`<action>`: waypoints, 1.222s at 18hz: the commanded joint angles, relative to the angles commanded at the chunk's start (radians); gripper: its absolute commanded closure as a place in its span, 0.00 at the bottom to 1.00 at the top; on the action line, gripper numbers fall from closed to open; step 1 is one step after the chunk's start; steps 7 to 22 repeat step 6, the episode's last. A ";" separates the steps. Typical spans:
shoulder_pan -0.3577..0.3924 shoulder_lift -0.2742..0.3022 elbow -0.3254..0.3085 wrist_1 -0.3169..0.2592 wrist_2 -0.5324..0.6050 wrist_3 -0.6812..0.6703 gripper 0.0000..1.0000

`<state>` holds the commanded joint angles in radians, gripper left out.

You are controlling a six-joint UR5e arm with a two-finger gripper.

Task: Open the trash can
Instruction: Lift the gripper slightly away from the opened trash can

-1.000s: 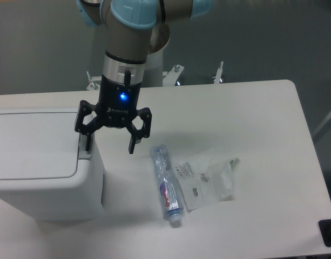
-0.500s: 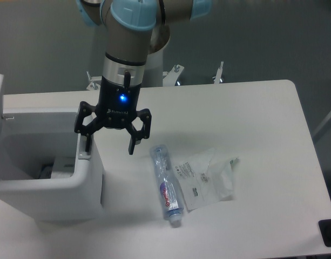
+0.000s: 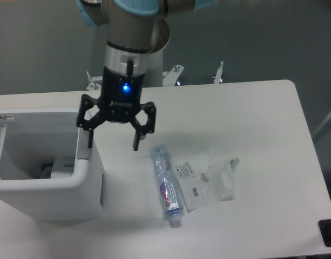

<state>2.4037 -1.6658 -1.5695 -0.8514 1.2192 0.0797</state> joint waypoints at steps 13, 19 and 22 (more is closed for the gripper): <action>0.060 -0.023 0.022 -0.008 0.121 0.106 0.00; 0.060 -0.023 0.022 -0.008 0.121 0.106 0.00; 0.060 -0.023 0.022 -0.008 0.121 0.106 0.00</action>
